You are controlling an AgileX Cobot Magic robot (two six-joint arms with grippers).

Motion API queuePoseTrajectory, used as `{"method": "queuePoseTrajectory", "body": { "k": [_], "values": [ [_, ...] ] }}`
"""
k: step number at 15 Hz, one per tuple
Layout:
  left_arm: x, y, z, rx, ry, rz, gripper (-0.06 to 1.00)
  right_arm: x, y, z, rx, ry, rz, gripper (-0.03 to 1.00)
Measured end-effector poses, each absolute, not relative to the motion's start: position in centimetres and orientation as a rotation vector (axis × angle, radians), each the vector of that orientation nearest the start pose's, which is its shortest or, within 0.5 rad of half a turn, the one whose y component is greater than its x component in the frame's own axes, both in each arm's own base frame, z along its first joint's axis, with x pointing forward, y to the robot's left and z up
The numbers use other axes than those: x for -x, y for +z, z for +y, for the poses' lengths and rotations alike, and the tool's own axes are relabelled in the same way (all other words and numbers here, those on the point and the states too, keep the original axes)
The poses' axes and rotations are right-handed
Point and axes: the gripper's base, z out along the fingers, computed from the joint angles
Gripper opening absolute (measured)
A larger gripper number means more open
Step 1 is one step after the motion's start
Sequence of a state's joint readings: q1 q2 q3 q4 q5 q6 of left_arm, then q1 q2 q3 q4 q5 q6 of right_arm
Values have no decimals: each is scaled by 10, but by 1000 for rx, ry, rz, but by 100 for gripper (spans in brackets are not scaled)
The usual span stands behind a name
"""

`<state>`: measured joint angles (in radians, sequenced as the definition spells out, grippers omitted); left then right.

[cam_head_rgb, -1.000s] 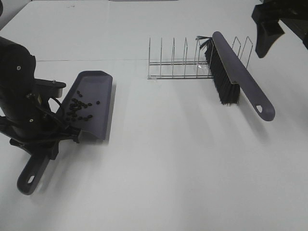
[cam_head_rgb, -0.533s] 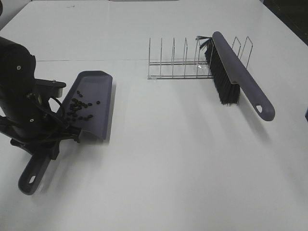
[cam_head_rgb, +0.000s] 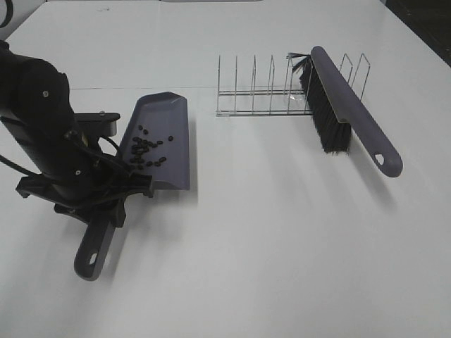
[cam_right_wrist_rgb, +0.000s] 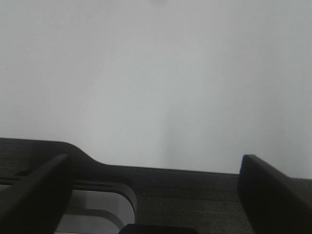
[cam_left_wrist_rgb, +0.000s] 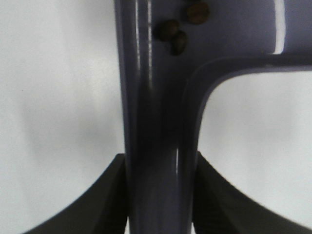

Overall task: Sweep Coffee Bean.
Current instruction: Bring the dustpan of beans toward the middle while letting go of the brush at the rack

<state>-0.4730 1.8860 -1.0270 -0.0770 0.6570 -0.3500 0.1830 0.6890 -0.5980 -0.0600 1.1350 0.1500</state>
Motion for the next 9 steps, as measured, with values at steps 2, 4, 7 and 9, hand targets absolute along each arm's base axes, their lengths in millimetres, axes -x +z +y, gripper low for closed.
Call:
{"method": "queuePoseTrajectory", "body": {
  "k": [2, 4, 7, 9],
  "values": [
    [-301, 135, -160, -86, -193, 3006, 35, -89, 269, 12, 62, 21, 2692, 81],
    [-308, 134, -165, -90, -210, 3007, 35, -89, 267, 11, 61, 20, 2698, 81],
    [-324, 115, -174, -98, -190, 3066, 35, -89, 267, 12, 61, 22, 2696, 81],
    [-328, 105, -177, -92, -184, 3093, 35, -89, 267, 12, 61, 22, 2696, 81]
  ]
}}
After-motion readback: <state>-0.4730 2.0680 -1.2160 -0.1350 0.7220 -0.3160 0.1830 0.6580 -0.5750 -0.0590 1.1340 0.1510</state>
